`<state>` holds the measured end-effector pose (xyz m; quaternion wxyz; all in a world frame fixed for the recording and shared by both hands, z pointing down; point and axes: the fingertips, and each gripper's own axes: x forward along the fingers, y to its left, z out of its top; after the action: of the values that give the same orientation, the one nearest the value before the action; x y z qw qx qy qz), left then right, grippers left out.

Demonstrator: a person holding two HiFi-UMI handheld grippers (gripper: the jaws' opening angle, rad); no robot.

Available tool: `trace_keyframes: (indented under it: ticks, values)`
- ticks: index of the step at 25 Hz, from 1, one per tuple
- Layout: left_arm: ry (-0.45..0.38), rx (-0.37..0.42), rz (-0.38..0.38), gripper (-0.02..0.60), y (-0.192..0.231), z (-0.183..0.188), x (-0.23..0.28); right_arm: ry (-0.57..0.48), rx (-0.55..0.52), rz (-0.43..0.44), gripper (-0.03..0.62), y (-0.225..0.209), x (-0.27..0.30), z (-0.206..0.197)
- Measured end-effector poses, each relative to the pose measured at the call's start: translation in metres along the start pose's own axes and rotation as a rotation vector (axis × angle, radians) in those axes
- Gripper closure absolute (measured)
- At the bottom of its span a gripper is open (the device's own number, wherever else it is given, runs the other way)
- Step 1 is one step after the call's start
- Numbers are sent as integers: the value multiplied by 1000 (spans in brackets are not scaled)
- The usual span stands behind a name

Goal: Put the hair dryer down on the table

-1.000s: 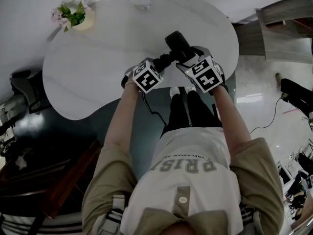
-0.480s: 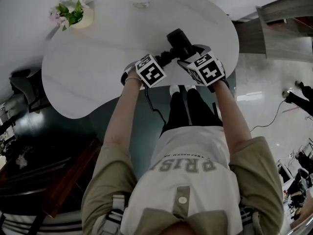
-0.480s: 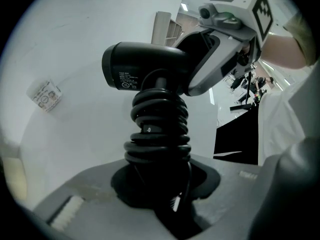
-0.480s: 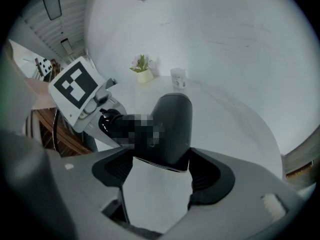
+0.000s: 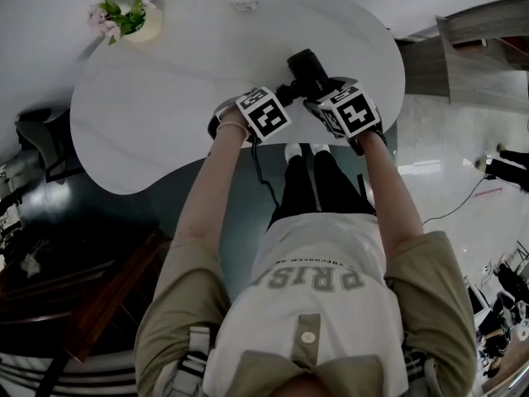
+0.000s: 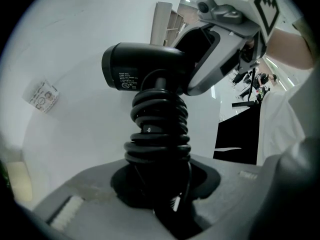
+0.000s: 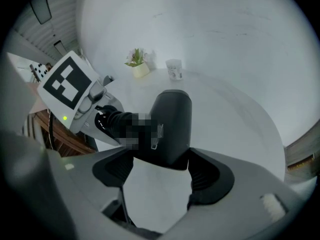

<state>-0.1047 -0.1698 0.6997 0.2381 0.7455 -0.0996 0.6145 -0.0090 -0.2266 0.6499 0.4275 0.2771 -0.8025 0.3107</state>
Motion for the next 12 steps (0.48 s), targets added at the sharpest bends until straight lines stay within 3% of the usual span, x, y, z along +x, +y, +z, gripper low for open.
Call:
trace_keyframes:
  ticks: [12]
  values:
    - [57,10,-11,439,1,0,1,60,65,33,247,-4,6,-8]
